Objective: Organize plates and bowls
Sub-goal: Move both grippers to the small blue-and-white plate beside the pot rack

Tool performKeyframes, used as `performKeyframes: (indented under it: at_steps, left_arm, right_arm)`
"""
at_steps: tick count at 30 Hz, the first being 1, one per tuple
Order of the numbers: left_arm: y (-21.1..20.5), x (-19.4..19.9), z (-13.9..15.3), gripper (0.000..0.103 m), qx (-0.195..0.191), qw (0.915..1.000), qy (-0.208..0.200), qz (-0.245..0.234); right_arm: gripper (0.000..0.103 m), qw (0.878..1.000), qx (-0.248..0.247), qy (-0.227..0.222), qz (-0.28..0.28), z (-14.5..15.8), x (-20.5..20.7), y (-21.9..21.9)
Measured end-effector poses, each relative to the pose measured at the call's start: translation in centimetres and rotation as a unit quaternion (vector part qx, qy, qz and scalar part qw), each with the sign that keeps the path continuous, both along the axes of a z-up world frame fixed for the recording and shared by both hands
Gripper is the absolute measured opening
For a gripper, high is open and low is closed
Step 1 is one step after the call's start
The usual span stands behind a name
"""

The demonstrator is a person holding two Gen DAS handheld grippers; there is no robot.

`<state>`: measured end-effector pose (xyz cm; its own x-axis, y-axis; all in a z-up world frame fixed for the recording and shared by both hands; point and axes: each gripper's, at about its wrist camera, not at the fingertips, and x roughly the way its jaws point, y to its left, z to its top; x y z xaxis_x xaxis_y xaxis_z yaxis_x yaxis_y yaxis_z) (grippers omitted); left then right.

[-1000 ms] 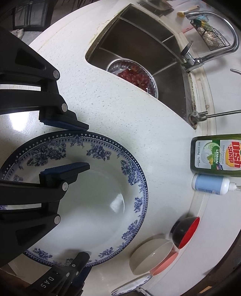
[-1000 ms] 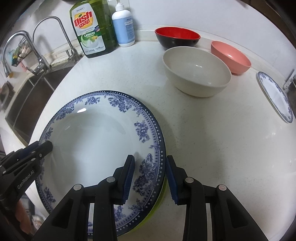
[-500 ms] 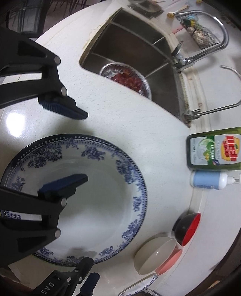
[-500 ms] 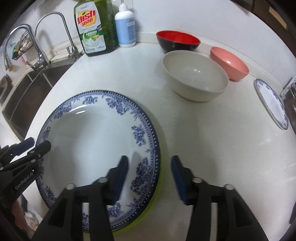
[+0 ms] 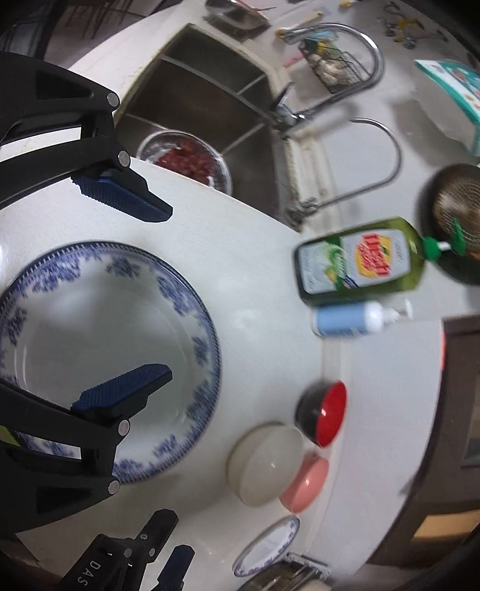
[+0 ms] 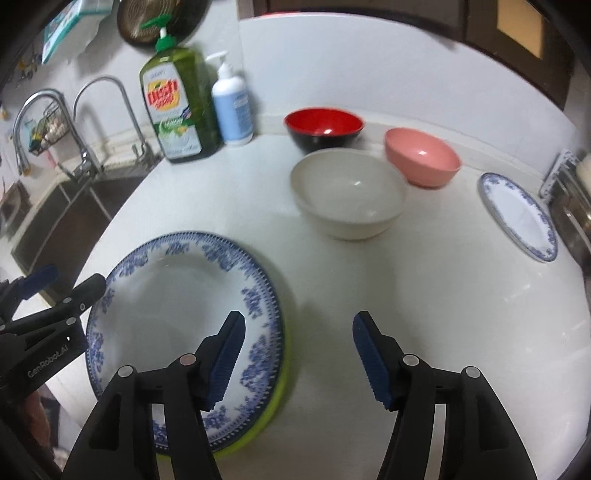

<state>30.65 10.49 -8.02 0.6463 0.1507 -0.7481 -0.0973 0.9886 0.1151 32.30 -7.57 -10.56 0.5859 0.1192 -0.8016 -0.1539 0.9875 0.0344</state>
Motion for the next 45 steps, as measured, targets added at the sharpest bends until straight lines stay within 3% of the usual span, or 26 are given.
performKeyframes:
  at_steps: [9,17,25,32,37,45]
  left_arm:
    - [-4.5,0.8,2.3,0.079,-0.013,0.9976,-0.031,-0.06]
    - [-10.0,1.0,4.4,0.08,0.011,0.99,-0.066,-0.125]
    - [-15.1,1.3,6.3,0.094,0.013,0.982,-0.098,-0.161]
    - [-19.0,2.2,8.0,0.101,0.0,0.975,-0.128,-0.182]
    - [-22.5,3.4,9.1,0.102,-0.011,0.9689,-0.143,-0.201]
    - [-27.3,6.3,10.2,0.103,-0.038,0.9637,-0.14,-0.224]
  right_arm:
    - [0.062,0.998,0.009,-0.041,-0.043,2.4,-1.3,-4.0]
    - [0.068,0.993,0.01,-0.075,-0.092,4.1,-2.8,-8.4]
    - [0.068,0.985,0.004,-0.099,-0.143,5.5,-4.2,-13.2]
    - [0.069,0.978,-0.009,-0.12,-0.172,6.8,-4.7,-17.4]
    - [0.075,0.972,-0.006,-0.131,-0.194,7.3,-4.2,-20.2]
    - [0.075,0.959,0.002,-0.151,-0.24,7.8,-3.3,-25.1]
